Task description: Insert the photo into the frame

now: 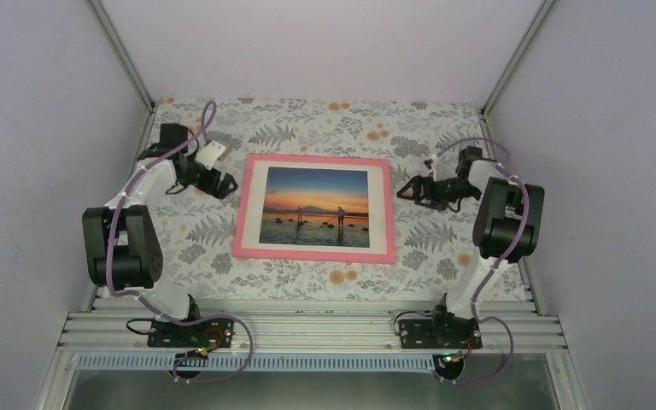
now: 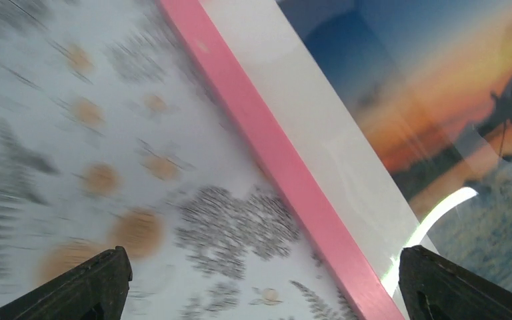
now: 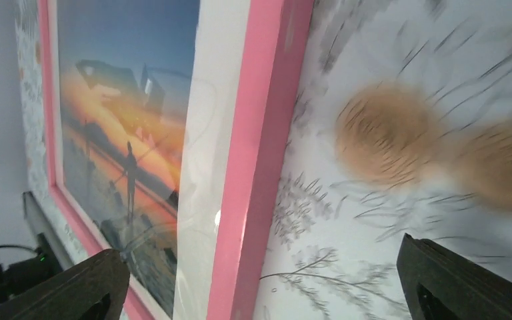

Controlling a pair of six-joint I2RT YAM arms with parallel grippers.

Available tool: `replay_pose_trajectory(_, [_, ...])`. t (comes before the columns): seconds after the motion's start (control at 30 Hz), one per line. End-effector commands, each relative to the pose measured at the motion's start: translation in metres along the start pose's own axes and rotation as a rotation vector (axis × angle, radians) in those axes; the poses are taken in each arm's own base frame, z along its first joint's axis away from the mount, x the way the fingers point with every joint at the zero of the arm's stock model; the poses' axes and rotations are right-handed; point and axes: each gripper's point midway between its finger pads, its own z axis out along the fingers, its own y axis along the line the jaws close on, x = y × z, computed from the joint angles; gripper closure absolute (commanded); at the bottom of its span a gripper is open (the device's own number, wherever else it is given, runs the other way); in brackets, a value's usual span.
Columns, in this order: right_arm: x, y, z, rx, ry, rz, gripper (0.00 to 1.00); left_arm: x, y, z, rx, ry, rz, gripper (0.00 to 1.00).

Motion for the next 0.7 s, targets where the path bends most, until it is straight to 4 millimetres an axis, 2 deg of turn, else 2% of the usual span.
replay_pose_trajectory(0.0, [-0.047, 0.021, -0.056, 0.073, -0.140, -0.168, 0.00, -0.049, 0.013, -0.054, -0.135, -0.096, 0.093, 0.00])
replay_pose_trajectory(0.07, [-0.067, 0.040, -0.083, 0.048, -0.219, -0.213, 0.00, -0.073, 0.014, -0.081, -0.172, -0.161, 0.109, 0.00])
replay_pose_trajectory(0.17, [-0.084, 0.068, -0.122, -0.013, -0.339, -0.254, 0.00, -0.102, 0.010, -0.118, -0.208, -0.260, 0.107, 0.00])
replay_pose_trajectory(0.23, [-0.088, 0.079, -0.144, -0.027, -0.409, -0.277, 0.00, -0.113, 0.006, -0.136, -0.225, -0.314, 0.108, 0.00])
replay_pose_trajectory(0.33, [-0.081, 0.098, -0.172, -0.006, -0.504, -0.342, 0.00, -0.115, 0.003, -0.148, -0.244, -0.349, 0.097, 0.00])
replay_pose_trajectory(0.43, [-0.066, 0.099, -0.176, 0.030, -0.540, -0.374, 0.00, -0.101, 0.002, -0.143, -0.256, -0.349, 0.081, 0.00])
replay_pose_trajectory(0.57, [-0.043, 0.088, -0.165, 0.103, -0.552, -0.385, 0.00, -0.080, 0.005, -0.132, -0.274, -0.351, 0.046, 0.00])
replay_pose_trajectory(0.67, [-0.035, 0.091, -0.166, 0.133, -0.573, -0.407, 0.00, -0.070, 0.003, -0.127, -0.281, -0.364, 0.049, 0.00])
